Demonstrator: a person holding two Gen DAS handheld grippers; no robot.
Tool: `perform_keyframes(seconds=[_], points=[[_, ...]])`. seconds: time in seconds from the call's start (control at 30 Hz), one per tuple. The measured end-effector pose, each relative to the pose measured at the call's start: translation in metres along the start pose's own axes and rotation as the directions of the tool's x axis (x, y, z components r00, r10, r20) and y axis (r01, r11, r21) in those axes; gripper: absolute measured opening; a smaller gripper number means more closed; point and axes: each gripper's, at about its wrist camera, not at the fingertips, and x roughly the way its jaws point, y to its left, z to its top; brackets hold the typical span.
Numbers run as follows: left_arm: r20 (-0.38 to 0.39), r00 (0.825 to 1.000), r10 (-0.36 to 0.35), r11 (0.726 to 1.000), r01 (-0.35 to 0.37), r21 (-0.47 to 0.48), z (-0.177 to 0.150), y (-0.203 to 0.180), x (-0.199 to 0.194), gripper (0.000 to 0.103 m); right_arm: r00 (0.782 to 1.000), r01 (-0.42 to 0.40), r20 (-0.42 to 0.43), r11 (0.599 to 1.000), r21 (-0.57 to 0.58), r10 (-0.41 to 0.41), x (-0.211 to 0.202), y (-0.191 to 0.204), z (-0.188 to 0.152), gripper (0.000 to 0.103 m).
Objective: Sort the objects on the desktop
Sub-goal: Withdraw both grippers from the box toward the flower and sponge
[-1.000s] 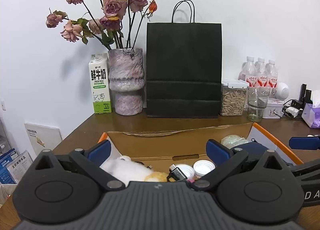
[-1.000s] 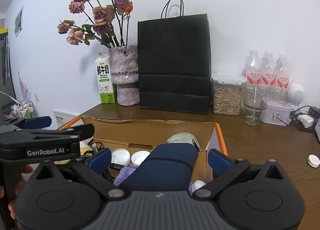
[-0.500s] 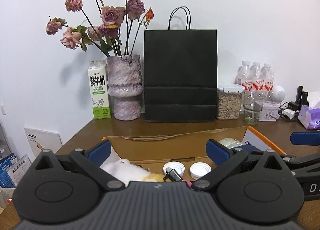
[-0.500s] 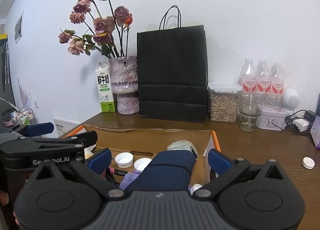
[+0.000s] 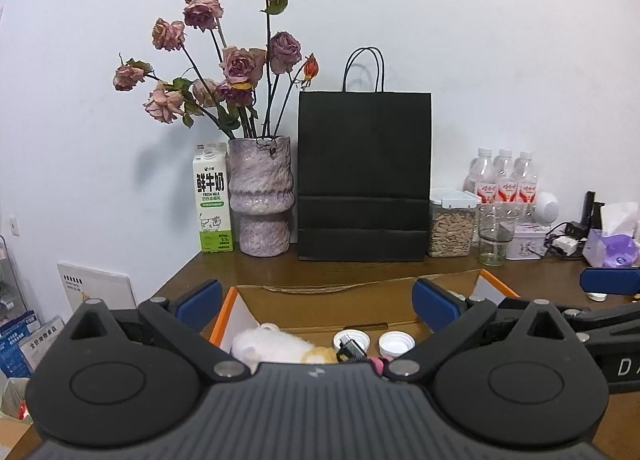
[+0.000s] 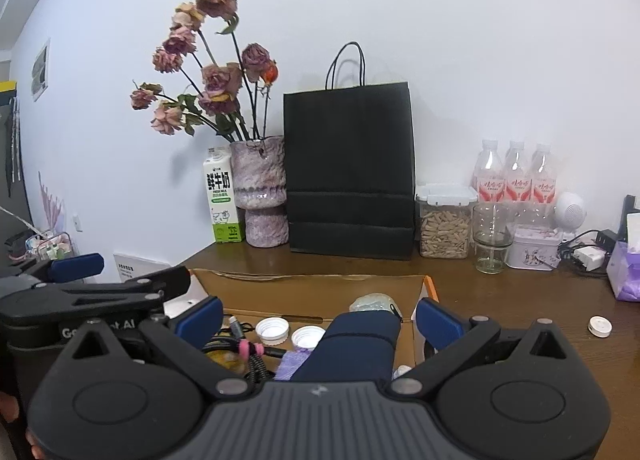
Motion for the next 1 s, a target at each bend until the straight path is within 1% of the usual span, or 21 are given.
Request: perform_keyframes(seconds=[0.13,0.23,0.33,0.47,0.67,0.8,1.0], points=[[-0.011,0.999,-0.034,0.999,0.034,-0.02,-0.004,0.008,-0.018,0.103,1.0,0.003,0.004,1.0,-0.005,-0.003,-0.02,0.011,-0.004,0.103],[-0.018,0.999,-0.043,0.999,0.043,-0.014,-0.01,0.015,-0.03,0.103,1.0,0.006,0.005,1.0,-0.014,-0.006,-0.034,0.02,-0.01,0.103],[-0.025,0.999,-0.028,1.0,0.028,-0.007,-0.017,0.023,-0.042,0.103,1.0,0.007,-0.003,1.0,-0.026,-0.007,-0.045,0.027,-0.018,0.103],[-0.055,0.998,0.001,1.0,-0.001,0.017,-0.034,0.036,-0.052,0.103,0.999,0.013,-0.037,0.999,-0.048,-0.015,-0.054,0.036,-0.037,0.103],[-0.126,0.991,0.034,0.999,-0.03,0.029,-0.062,0.059,-0.057,0.103,0.992,0.002,-0.124,0.996,-0.089,-0.013,-0.047,0.052,-0.071,0.101],[-0.176,0.984,0.011,1.0,-0.007,0.025,-0.076,0.065,-0.055,0.103,0.986,0.027,-0.16,0.993,-0.118,-0.046,-0.039,0.061,-0.089,0.1],[-0.21,0.976,-0.06,0.998,0.064,0.016,-0.087,0.051,-0.05,0.103,0.976,0.047,-0.204,0.99,-0.129,-0.073,-0.029,0.06,-0.105,0.099]])
